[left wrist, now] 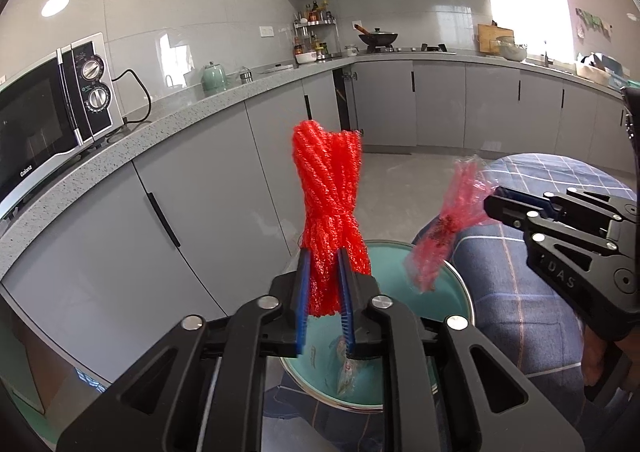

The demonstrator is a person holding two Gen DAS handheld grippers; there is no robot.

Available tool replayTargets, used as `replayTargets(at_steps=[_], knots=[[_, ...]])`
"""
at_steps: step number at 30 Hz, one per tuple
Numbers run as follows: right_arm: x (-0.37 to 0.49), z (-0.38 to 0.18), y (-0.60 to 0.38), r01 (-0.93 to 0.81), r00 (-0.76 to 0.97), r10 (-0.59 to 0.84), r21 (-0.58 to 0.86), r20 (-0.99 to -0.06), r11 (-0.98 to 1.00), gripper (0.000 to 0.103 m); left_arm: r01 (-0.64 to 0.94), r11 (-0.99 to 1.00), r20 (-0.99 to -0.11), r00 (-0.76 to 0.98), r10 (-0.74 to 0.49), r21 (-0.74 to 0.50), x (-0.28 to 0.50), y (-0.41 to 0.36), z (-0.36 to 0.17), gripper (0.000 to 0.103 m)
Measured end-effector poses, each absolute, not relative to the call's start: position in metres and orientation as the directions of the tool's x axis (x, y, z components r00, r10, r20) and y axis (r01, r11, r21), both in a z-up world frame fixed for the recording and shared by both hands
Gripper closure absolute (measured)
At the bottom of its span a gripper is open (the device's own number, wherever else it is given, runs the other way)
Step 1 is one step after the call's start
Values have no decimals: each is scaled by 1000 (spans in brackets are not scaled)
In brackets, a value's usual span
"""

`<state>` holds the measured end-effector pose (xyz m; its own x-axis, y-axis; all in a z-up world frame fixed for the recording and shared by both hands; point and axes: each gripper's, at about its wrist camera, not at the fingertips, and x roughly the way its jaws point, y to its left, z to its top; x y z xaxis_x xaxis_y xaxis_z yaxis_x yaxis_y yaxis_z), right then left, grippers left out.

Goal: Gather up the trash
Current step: 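Carry the red net and pink bag over the teal bin with both grippers, then open the left gripper to drop the red net while the right gripper releases the pink bag into the bin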

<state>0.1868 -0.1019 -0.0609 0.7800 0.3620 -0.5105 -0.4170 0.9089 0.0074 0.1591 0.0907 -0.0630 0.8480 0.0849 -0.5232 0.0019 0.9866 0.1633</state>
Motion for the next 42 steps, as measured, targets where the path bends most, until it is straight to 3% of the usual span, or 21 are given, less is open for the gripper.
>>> replayTargets(at_steps=[5,30,42], knots=[[189,-65,-103,-414,773,360,14,-522,910,75,-21,987,-514,852,101,159,159,95,-63,49],[162,-49,-121,-385,798,344,22,-494,923,65,-25,985,-502,858,109,171,153,88,-58,39],[95,-26,-203,-234,865,194,-31,-463,972,54,98,971,-509,860,28,218,132,26,-66,36]])
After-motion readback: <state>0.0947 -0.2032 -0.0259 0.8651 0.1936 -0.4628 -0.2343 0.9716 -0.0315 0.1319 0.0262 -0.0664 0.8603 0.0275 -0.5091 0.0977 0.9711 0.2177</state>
